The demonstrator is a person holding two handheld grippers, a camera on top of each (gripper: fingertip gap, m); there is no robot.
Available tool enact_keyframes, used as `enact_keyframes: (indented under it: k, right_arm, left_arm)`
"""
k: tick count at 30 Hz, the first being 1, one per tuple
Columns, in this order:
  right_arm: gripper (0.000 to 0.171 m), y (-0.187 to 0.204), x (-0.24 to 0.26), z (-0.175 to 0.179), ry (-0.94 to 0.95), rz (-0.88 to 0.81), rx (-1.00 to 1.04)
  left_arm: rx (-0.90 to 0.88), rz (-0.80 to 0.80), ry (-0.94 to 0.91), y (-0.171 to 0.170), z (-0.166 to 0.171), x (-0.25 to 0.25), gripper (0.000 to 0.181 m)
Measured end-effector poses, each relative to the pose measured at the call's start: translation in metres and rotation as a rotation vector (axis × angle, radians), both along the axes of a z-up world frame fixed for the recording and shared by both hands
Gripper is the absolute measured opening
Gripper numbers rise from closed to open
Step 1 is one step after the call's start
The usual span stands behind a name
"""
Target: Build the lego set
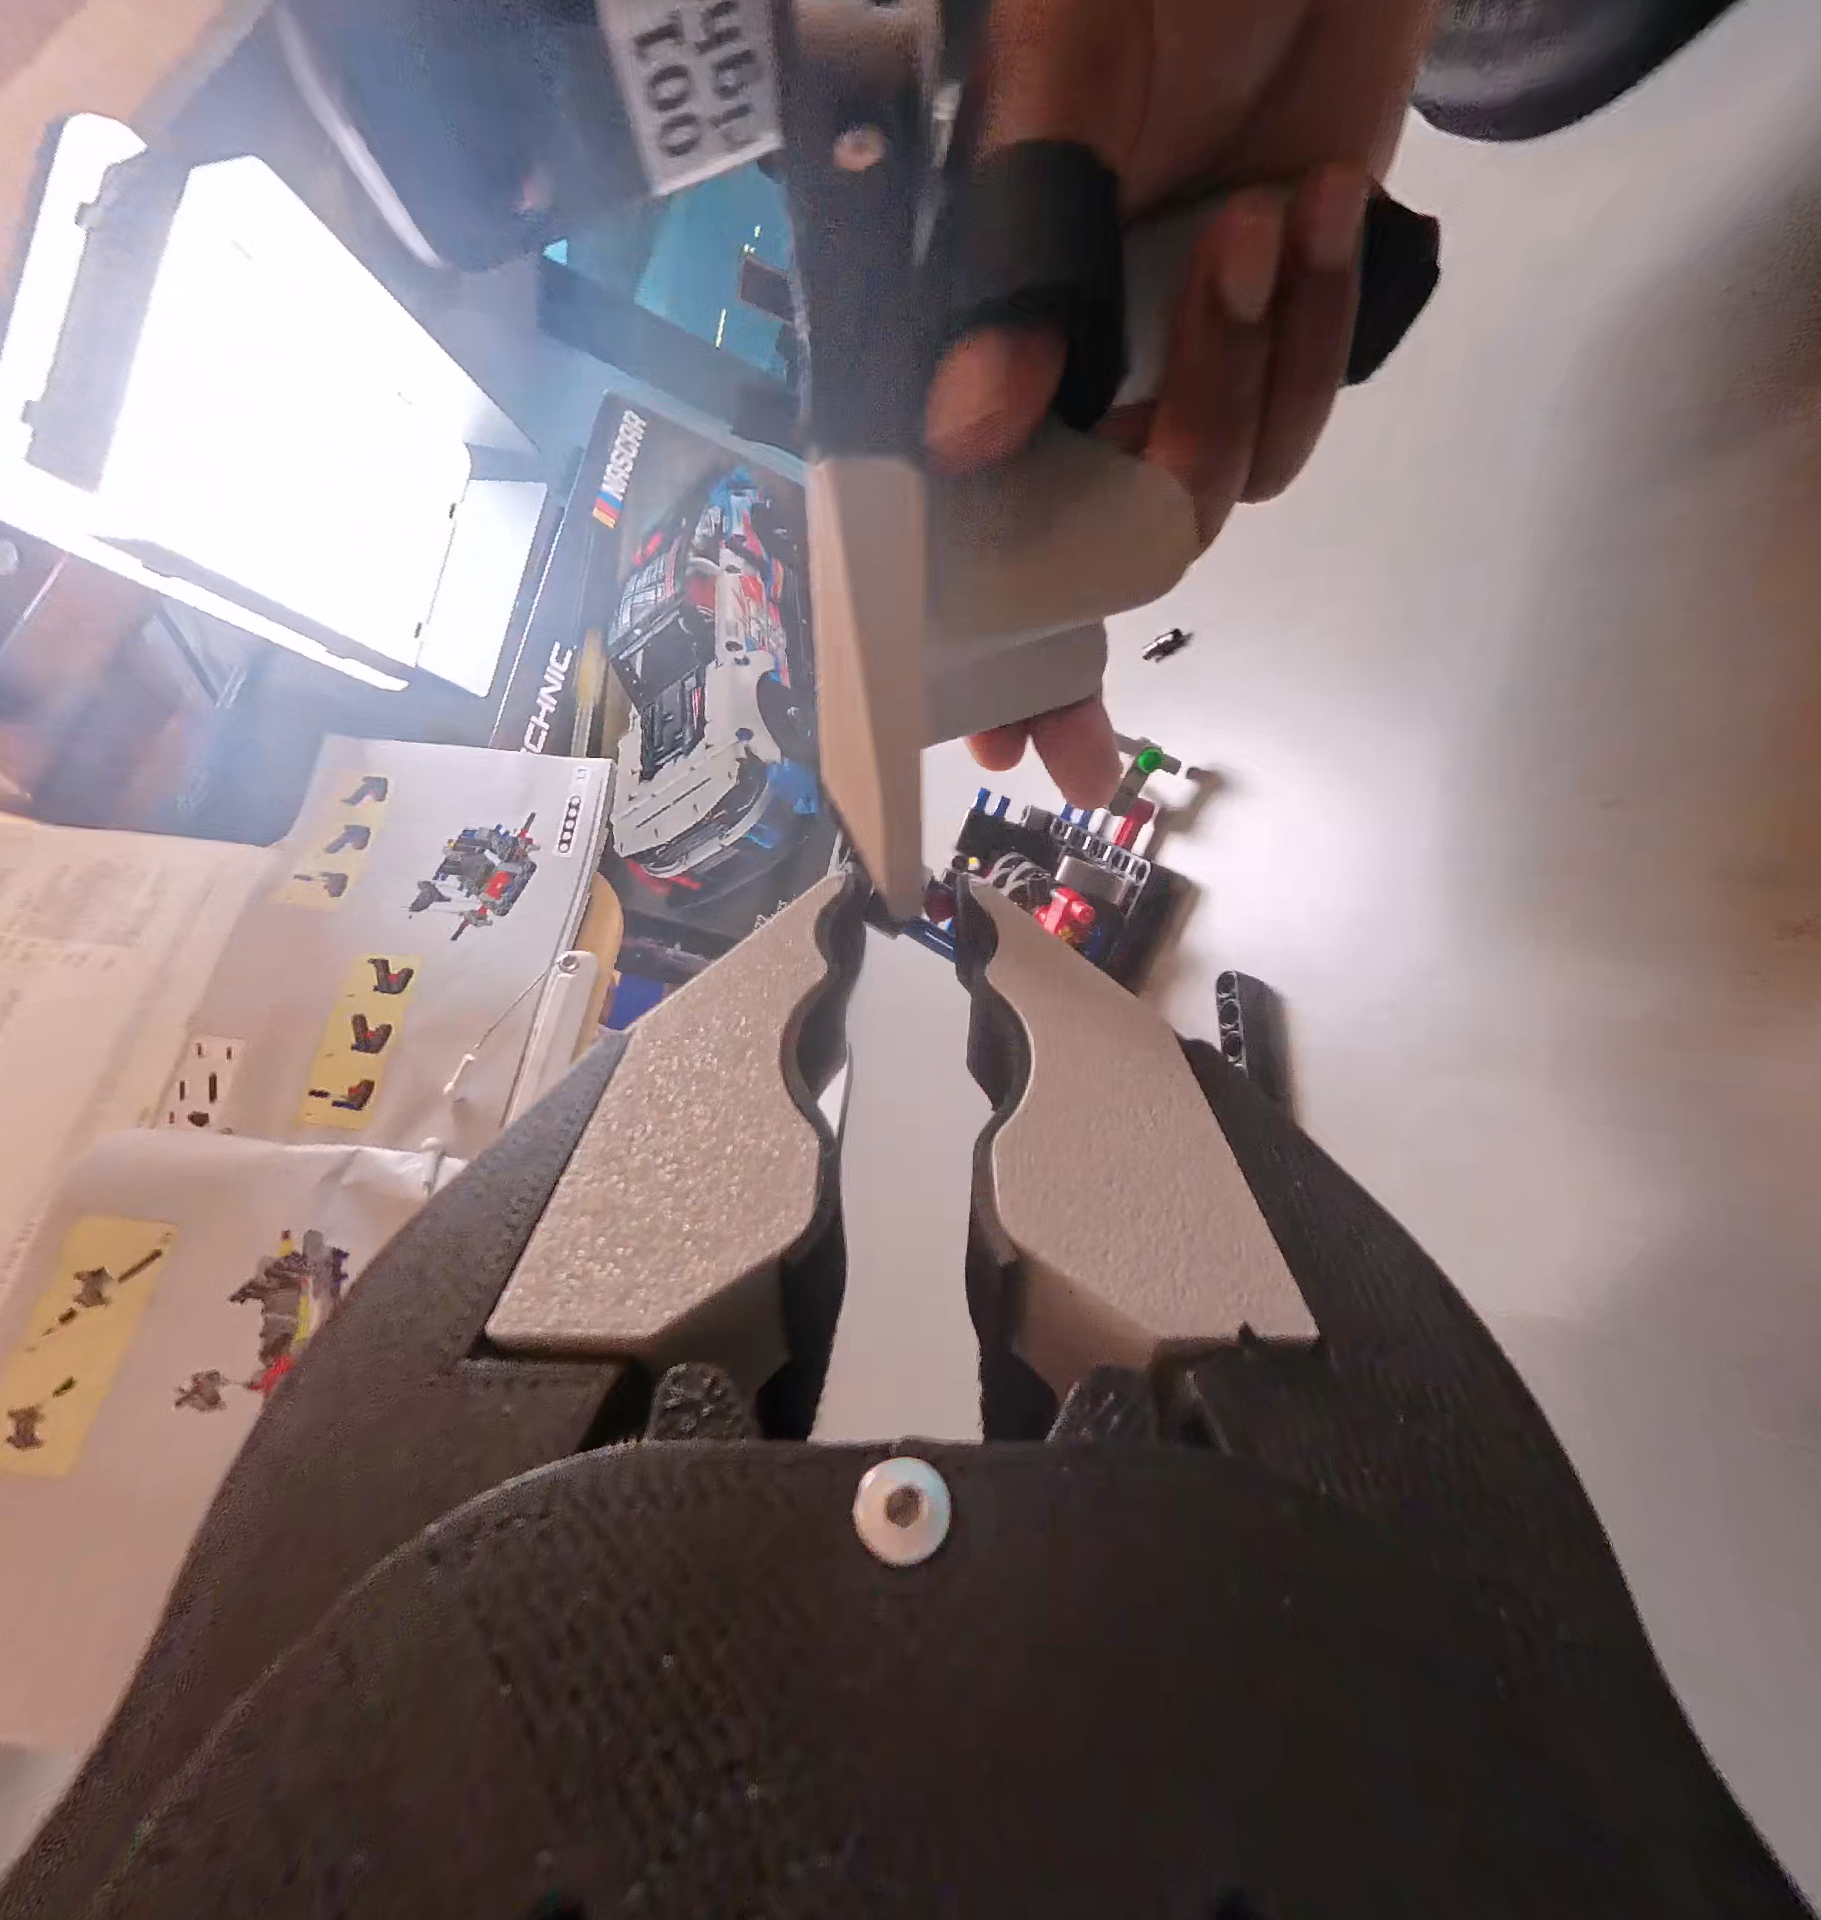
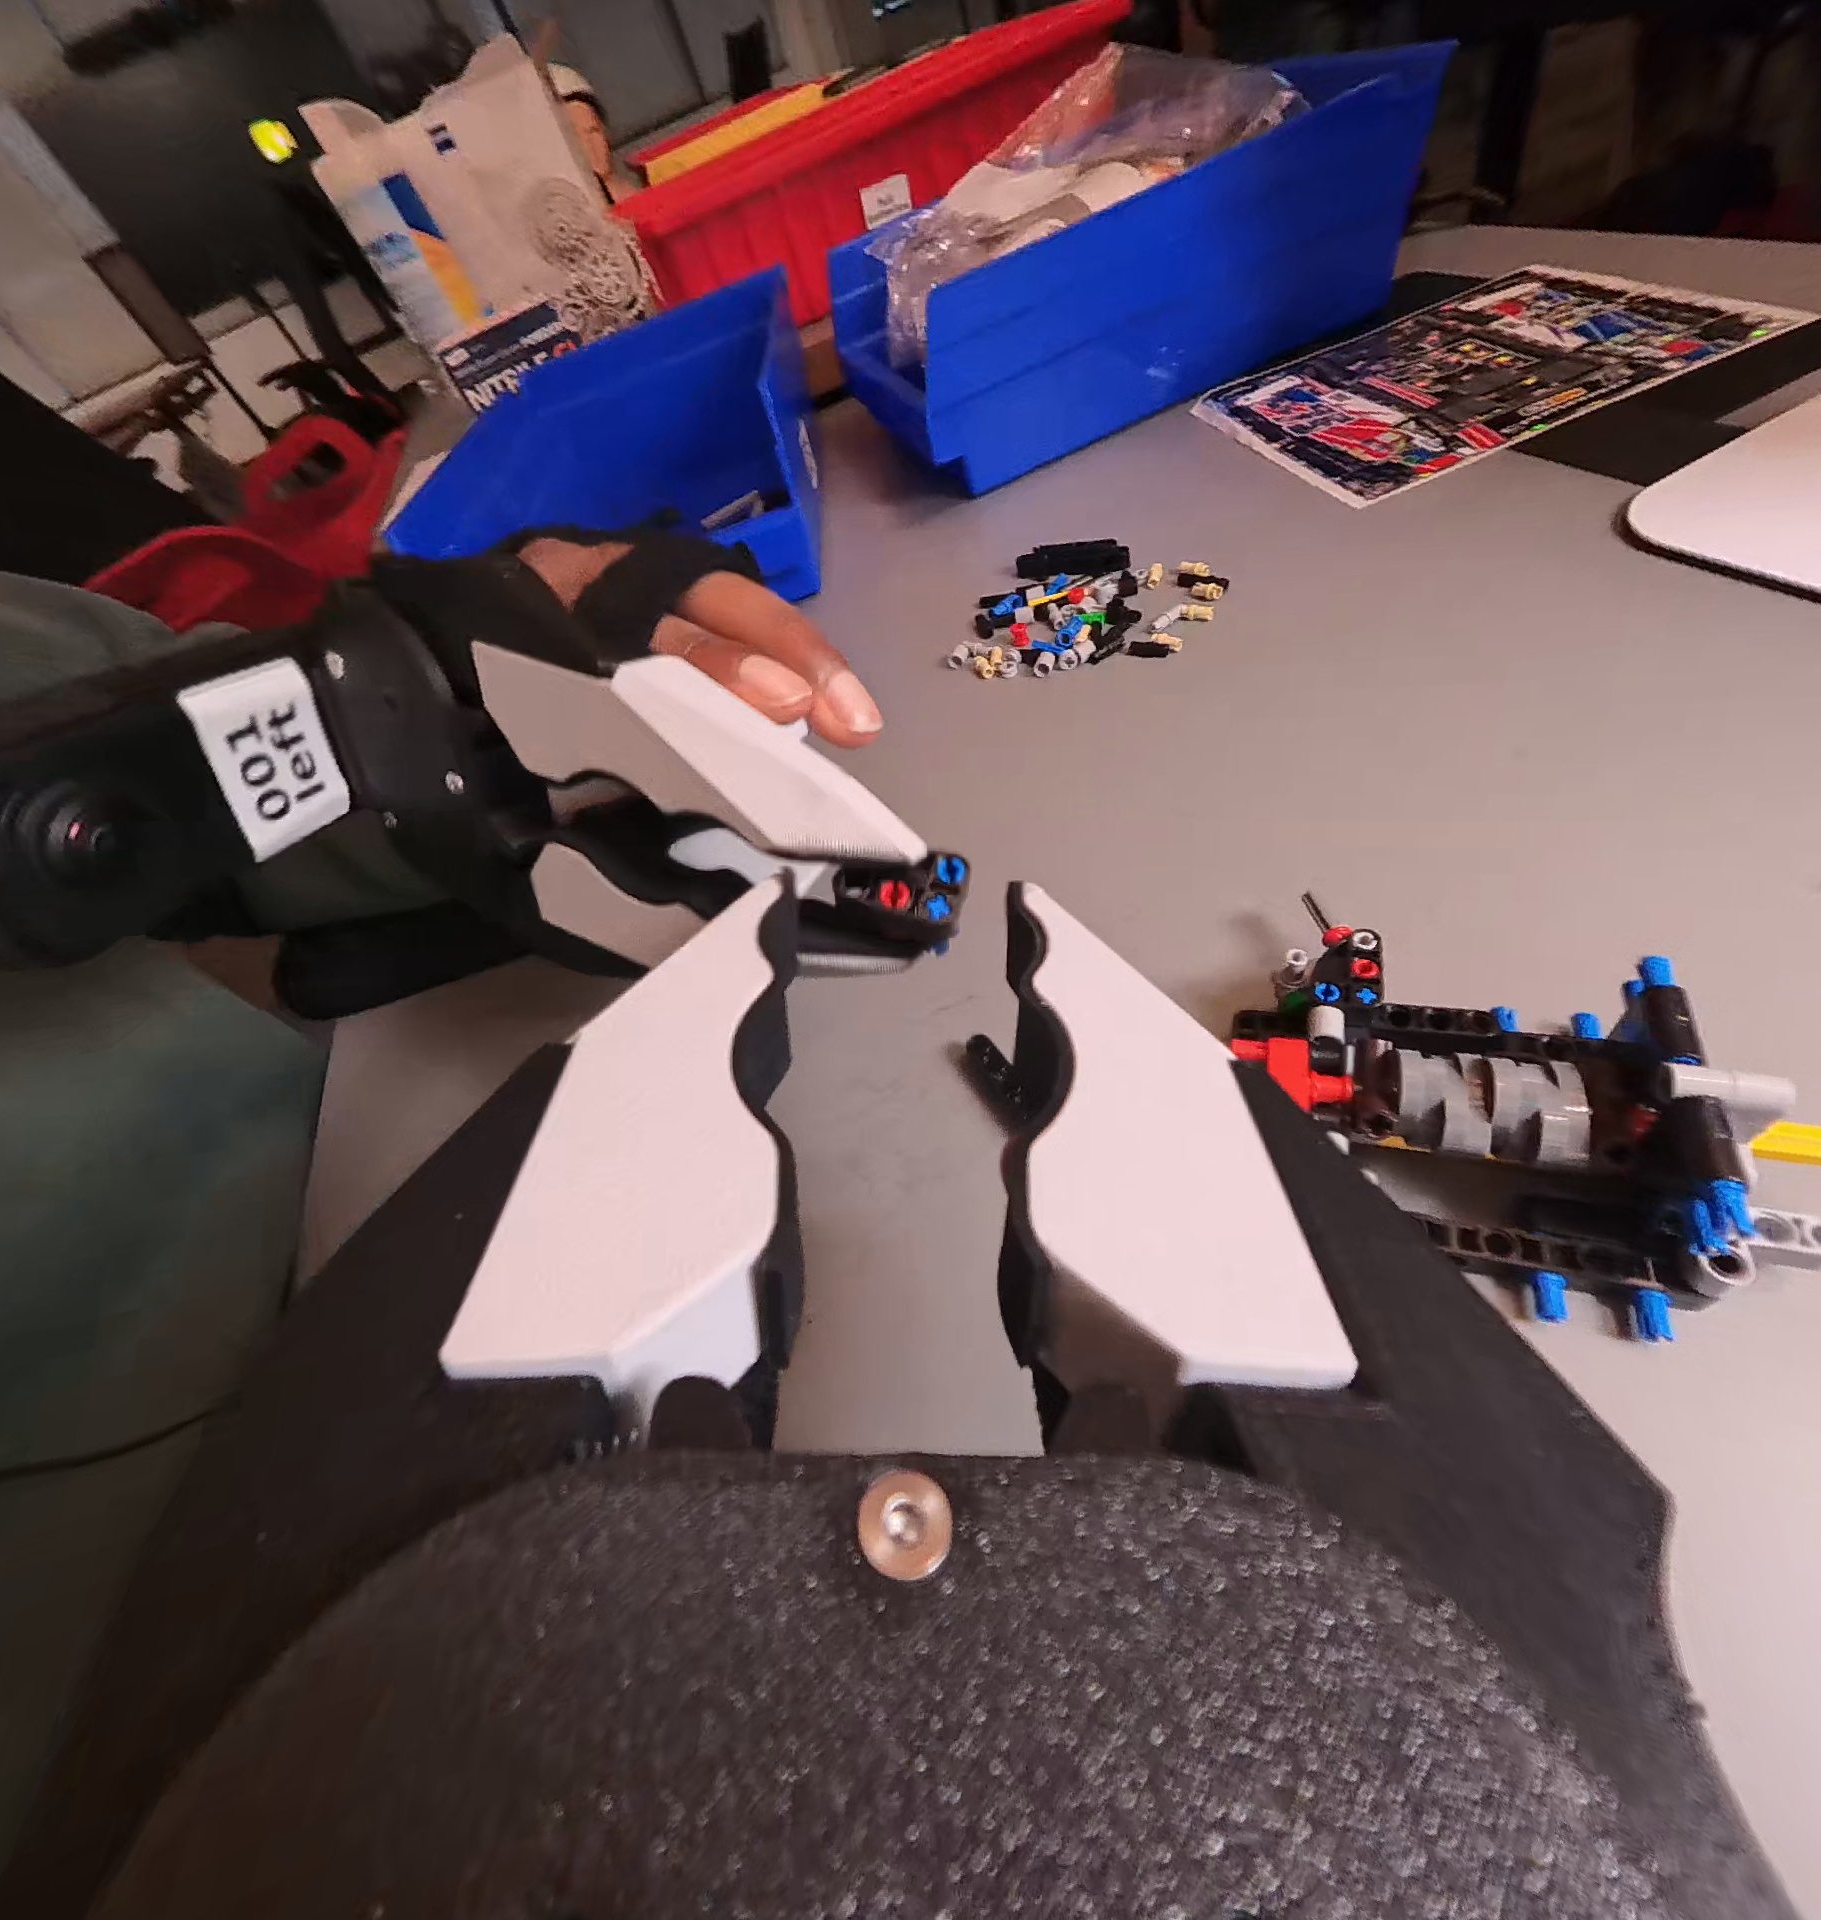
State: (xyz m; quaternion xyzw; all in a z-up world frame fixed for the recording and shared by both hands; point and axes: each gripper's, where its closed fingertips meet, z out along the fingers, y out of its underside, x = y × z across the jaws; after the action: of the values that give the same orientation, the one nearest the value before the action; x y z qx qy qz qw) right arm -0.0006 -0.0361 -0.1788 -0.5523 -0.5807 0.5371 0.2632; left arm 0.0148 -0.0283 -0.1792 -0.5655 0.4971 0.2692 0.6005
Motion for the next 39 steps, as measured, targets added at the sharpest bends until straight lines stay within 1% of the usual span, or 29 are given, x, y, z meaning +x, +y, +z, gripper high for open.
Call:
enact_keyframes:
  k: [1,3,4,5,7,9,11,13,14,16,18,19,21,25,29,33,35,37,39]
  right_arm:
    - [0.030,-0.002,-0.001,-0.001,-0.007,-0.002,0.003]
    - [0.023,-0.001,0.000,-0.003,-0.008,0.003,0.024]
    - [0.023,-0.004,0.003,-0.004,-0.003,0.038,0.032]
    - [0.023,-0.006,0.005,-0.002,0.008,0.073,0.034]
    - [0.023,-0.007,0.012,0.004,0.064,0.138,0.070]
    - [0.022,-0.010,0.022,0.008,0.134,0.221,0.195]
    - [0.023,-0.015,0.029,0.007,0.180,0.272,0.331]
    - [0.023,-0.022,0.029,0.004,0.200,0.299,0.453]
    - [0.023,-0.025,0.029,0.002,0.203,0.303,0.521]
    - [0.022,-0.028,0.026,-0.002,0.199,0.304,0.649]
    - [0.022,-0.033,0.026,-0.007,0.191,0.329,0.721]
    - [0.022,-0.037,0.027,-0.008,0.193,0.342,0.738]
    - [0.022,-0.041,0.029,-0.011,0.192,0.369,0.757]
    - [0.022,-0.042,0.031,-0.013,0.188,0.385,0.789]
    - [0.022,-0.033,0.031,-0.012,0.169,0.345,0.813]
    - [0.021,-0.013,0.023,-0.002,0.164,0.203,0.821]
    - [0.025,-0.007,0.019,-0.002,0.140,0.152,0.814]
    - [0.028,-0.001,0.013,-0.002,0.121,0.082,0.815]
    - [0.026,0.005,0.007,-0.003,0.098,0.017,0.825]
  left_arm:
    - [0.006,0.005,0.023,0.000,-0.002,0.001,0.015]
    - [0.005,-0.003,0.044,0.000,-0.004,0.002,0.015]
    - [-0.012,-0.026,0.019,-0.002,-0.004,0.004,0.016]
    - [-0.047,-0.059,-0.049,-0.005,-0.003,0.007,0.016]
    - [-0.195,-0.141,-0.309,-0.010,0.003,0.010,0.025]
    - [-0.442,-0.243,-0.662,-0.017,0.010,0.010,0.026]
    - [-0.672,-0.310,-1.002,-0.017,0.016,0.004,0.021]
    - [-0.902,-0.354,-1.227,-0.018,0.013,0.005,0.024]
    - [-0.992,-0.359,-1.295,-0.019,0.009,0.006,0.024]
    - [-1.126,-0.384,-1.356,-0.024,0.002,0.015,0.026]
    - [-1.208,-0.412,-1.386,-0.028,0.000,0.024,0.027]
    - [-1.235,-0.418,-1.395,-0.030,-0.001,0.027,0.024]
    - [-1.274,-0.415,-1.395,-0.031,-0.005,0.031,0.018]
    - [-1.345,-0.420,-1.455,-0.032,-0.006,0.031,0.017]
    - [-1.328,-0.394,-1.528,-0.025,-0.006,0.029,0.017]
    - [-1.232,-0.363,-1.695,-0.009,0.001,0.014,0.016]
    - [-1.153,-0.340,-1.781,0.000,0.006,0.004,0.016]
    - [-1.077,-0.310,-1.832,0.006,0.009,-0.005,0.016]
    - [-1.013,-0.279,-1.857,0.011,0.010,-0.010,0.016]
